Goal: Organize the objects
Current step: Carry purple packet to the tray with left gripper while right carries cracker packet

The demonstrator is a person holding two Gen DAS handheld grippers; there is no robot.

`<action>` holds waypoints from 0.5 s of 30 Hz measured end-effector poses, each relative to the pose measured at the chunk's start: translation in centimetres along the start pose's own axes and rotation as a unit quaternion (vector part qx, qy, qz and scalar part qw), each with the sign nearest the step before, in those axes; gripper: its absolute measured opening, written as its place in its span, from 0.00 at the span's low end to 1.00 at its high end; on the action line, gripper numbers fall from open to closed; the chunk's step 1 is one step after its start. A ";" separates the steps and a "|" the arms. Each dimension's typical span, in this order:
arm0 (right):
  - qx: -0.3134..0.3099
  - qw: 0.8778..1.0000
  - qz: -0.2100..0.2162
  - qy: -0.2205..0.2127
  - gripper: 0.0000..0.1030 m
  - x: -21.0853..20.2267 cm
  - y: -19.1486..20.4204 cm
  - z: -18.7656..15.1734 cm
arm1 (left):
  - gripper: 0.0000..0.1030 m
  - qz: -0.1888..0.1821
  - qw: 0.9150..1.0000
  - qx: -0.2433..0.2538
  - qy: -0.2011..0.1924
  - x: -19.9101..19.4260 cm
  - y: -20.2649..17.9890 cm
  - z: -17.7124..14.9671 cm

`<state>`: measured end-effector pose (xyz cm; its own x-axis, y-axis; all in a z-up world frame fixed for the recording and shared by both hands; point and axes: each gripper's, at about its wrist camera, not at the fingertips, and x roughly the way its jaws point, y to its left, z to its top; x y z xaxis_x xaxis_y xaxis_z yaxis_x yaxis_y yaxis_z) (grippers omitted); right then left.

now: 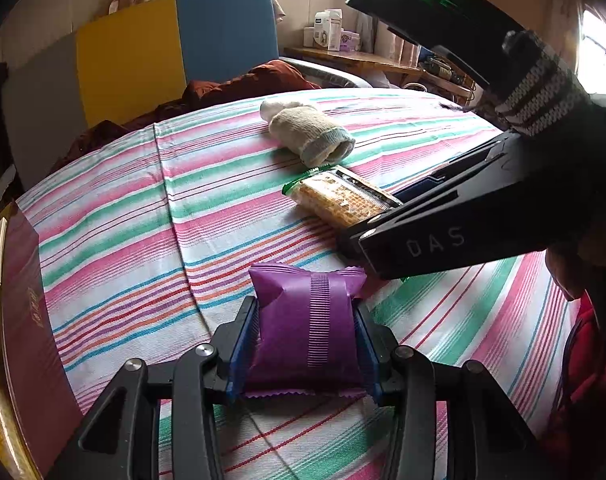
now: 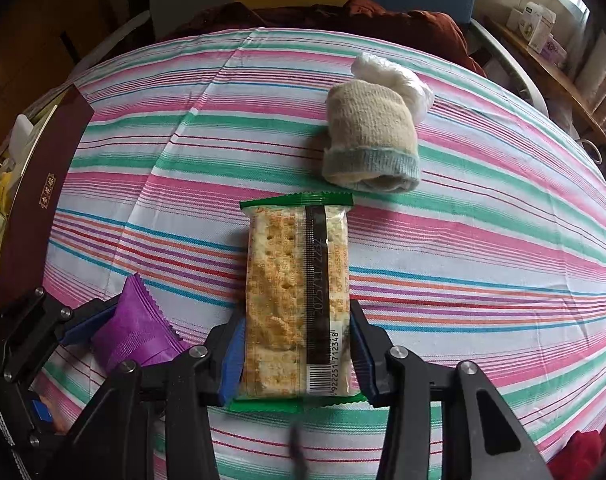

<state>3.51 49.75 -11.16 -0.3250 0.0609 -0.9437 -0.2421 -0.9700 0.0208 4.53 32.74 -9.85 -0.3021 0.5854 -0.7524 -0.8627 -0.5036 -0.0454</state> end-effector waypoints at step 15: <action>0.000 1.000 -0.003 -0.002 0.44 -0.6 -0.7 -0.2 | 0.45 0.017 1.000 0.008 -0.003 0.0 -0.2 -0.1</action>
<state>4.09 50.38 -10.73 -0.3283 0.0672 -0.9422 -0.2447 -0.9695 0.0161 4.79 32.78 -9.91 -0.3335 0.5723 -0.7491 -0.8588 -0.5122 -0.0090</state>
